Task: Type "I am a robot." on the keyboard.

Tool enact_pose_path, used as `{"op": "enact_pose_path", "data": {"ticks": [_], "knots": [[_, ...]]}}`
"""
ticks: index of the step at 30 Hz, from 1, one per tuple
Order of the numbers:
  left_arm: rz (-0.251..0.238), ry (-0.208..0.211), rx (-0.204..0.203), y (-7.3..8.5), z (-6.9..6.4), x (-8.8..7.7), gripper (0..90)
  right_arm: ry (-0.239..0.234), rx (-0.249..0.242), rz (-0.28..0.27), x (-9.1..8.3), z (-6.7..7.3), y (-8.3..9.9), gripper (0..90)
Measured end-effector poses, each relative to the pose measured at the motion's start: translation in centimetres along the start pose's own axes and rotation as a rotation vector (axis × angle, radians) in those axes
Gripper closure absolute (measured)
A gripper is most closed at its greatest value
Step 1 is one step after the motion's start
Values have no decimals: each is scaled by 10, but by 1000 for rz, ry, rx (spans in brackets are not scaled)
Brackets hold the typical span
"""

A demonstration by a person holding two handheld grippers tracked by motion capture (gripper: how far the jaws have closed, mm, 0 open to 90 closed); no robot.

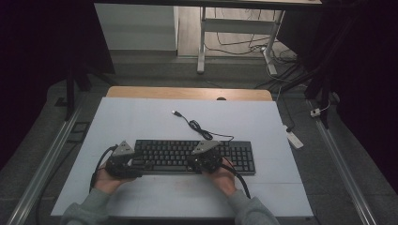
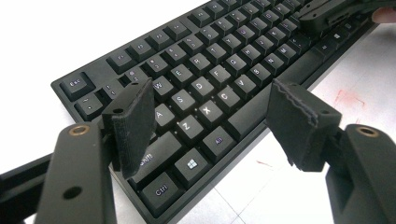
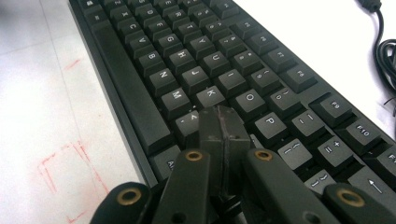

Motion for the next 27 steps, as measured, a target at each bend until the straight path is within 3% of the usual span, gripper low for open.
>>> {"op": "enact_pose_path", "data": {"ticks": [6, 11, 18, 27], "knots": [[1, 0, -1, 0, 1, 0, 328, 19, 13, -73, -15, -7, -8, 888], [0, 0, -1, 0, 0, 0, 327, 48, 38, -108, -32, -19, -3, 771], [1, -1, 1, 0, 0, 1, 325, 87, 79, -120, -53, -35, 12, 626], [0, -5, 3, 0, 0, 1, 322, 119, 98, -127, -70, -45, 26, 542]]}}
Point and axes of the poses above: each handheld gripper's, and its own axes: x roughly forward along the jaws, y roughly out of its underside, z roughly to its left, the point moved 10 cm from there along x, roughly forward along the jaws, and after that the axes turned 2 degrees about x, right-handed, at the moved point
